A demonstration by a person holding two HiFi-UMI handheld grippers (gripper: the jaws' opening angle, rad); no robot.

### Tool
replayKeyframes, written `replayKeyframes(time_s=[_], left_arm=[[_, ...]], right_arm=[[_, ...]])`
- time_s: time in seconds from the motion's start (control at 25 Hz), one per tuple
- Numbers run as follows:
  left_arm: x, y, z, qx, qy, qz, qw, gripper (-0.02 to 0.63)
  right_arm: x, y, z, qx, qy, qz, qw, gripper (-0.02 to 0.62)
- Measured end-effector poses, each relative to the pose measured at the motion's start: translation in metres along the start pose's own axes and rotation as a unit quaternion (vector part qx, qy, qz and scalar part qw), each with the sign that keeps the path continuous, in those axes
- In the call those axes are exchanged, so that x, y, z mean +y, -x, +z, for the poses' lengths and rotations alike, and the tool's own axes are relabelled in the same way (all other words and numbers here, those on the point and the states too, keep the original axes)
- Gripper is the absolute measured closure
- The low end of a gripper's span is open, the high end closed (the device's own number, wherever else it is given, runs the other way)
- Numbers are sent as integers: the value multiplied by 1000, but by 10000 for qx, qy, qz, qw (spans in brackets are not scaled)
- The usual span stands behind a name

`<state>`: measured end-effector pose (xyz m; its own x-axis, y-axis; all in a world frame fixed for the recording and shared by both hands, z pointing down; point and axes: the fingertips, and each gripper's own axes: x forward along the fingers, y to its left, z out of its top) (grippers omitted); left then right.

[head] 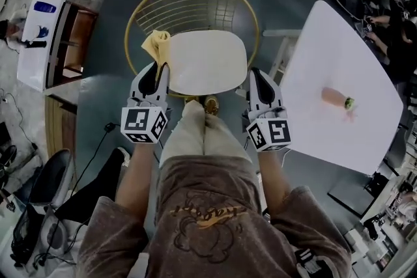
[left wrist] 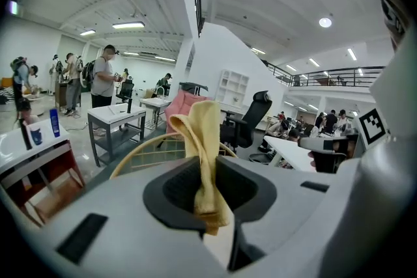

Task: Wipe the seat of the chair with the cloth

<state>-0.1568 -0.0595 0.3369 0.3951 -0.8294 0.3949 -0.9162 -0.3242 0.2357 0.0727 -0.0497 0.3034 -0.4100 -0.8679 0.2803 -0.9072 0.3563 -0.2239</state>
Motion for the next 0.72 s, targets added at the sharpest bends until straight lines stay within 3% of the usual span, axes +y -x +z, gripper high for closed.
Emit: replayKeyframes(time_s=[0.44, 0.72], left_arm=[[28, -54, -70, 213, 246, 147, 9994, 531], [64, -86, -121, 607, 382, 503, 9962, 531]], right_arm=[[-9, -33, -48, 147, -176, 24, 9997, 568], [-12, -37, -59, 210, -239, 113, 9994, 568]])
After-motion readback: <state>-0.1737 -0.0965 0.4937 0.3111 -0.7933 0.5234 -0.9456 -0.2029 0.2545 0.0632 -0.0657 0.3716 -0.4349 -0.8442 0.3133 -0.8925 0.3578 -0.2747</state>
